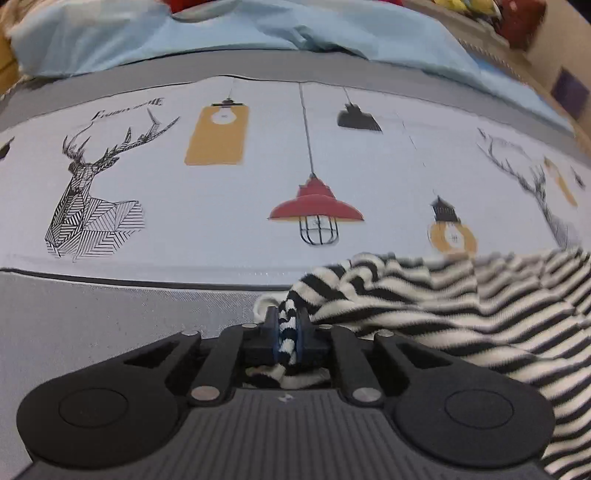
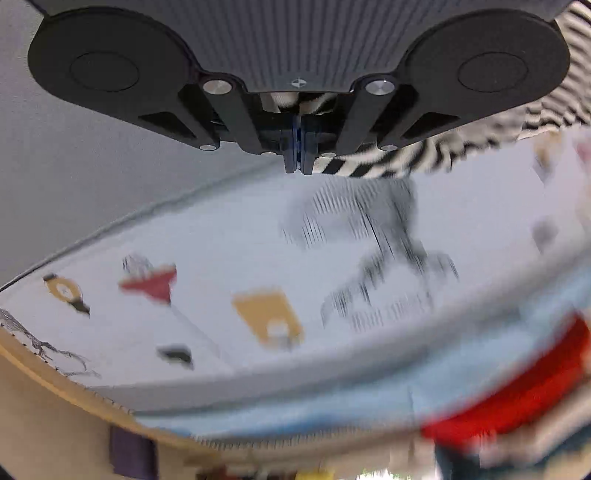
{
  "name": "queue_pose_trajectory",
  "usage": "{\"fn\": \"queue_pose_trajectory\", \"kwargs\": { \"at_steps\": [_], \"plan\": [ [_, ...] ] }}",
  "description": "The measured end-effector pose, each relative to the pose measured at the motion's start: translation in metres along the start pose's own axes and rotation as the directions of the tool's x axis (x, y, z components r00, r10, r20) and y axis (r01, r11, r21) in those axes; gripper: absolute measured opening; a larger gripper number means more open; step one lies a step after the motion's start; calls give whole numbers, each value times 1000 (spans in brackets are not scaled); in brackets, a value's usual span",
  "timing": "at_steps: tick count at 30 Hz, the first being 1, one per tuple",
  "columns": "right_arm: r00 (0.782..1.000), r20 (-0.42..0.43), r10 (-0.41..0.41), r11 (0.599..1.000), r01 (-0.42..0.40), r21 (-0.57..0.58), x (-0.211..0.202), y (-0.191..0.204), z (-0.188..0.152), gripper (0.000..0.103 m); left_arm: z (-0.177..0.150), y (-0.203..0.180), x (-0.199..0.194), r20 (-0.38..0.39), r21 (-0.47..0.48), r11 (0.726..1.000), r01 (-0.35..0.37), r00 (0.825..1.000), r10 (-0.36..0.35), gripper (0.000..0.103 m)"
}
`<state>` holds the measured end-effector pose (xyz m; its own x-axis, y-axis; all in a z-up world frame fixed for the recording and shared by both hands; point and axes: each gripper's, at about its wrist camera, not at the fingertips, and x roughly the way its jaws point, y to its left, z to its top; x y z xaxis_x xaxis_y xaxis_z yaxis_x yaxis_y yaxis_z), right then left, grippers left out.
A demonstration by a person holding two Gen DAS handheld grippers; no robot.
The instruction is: Fold small clothes
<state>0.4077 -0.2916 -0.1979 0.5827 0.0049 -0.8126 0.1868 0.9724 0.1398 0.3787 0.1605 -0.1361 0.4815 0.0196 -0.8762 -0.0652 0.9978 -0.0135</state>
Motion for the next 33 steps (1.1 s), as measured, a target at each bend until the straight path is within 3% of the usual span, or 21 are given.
{"fn": "queue_pose_trajectory", "kwargs": {
  "at_steps": [2, 3, 4, 8, 11, 15, 16, 18, 20, 22, 27, 29, 30, 32, 33],
  "plan": [
    [999, -38, 9, 1000, -8, 25, 4, -1, -3, 2, 2, 4, -14, 18, -33, 999, 14, 1000, -14, 24],
    [1000, -24, 9, 999, -8, 42, -3, -1, -1, 4, 2, 10, -26, 37, -67, 997, 32, 999, -30, 42],
    [1000, -2, 22, 998, -22, 64, -12, -3, 2, 8, 0, 18, -40, 63, -105, 993, 49, 997, -42, 52],
    [987, 118, 108, 986, -121, 116, -70, -20, 4, 34, -15, 41, -98, 142, -159, 981, 107, 986, -84, 53],
    [979, 148, 141, 984, -155, 88, -109, -33, 0, 35, -48, 50, -141, 215, -127, 980, 154, 969, -124, 53],
    [975, 85, 205, 976, -211, 60, -140, -56, -37, 37, -99, 60, -151, 159, -194, 956, 221, 968, -192, 52],
    [979, 48, 198, 978, -200, 54, -141, -60, -48, 37, -105, 61, -144, 89, -221, 954, 205, 978, -189, 48],
    [984, -56, 170, 985, -168, 39, -141, -64, -62, 37, -110, 60, -138, 38, -209, 962, 177, 984, -173, 48],
    [991, -58, 124, 992, -123, 19, -145, -66, -71, 37, -113, 58, -126, -27, -184, 969, 163, 985, -171, 48],
    [994, -71, 87, 996, -88, -13, -146, -65, -77, 37, -117, 60, -112, -110, -209, 962, 173, 974, -199, 48],
    [962, -225, 157, 988, -155, 25, -131, -63, -94, 42, -126, 52, -92, -213, -170, 974, 151, 959, -185, 49],
    [958, -253, 138, 990, -144, -3, -128, -57, -100, 43, -128, 51, -86, -224, -153, 977, 149, 958, -181, 48],
    [955, -265, 130, 990, -138, -14, -126, -56, -102, 43, -128, 50, -86, -227, -144, 979, 147, 958, -177, 44],
    [950, -284, 131, 990, -138, -2, -123, -57, -105, 42, -128, 49, -86, -226, -137, 977, 162, 955, -190, 9],
    [948, -286, 138, 990, -141, 9, -123, -59, -106, 37, -127, 49, -88, -221, -135, 975, 177, 954, -204, 4]
  ]
}}
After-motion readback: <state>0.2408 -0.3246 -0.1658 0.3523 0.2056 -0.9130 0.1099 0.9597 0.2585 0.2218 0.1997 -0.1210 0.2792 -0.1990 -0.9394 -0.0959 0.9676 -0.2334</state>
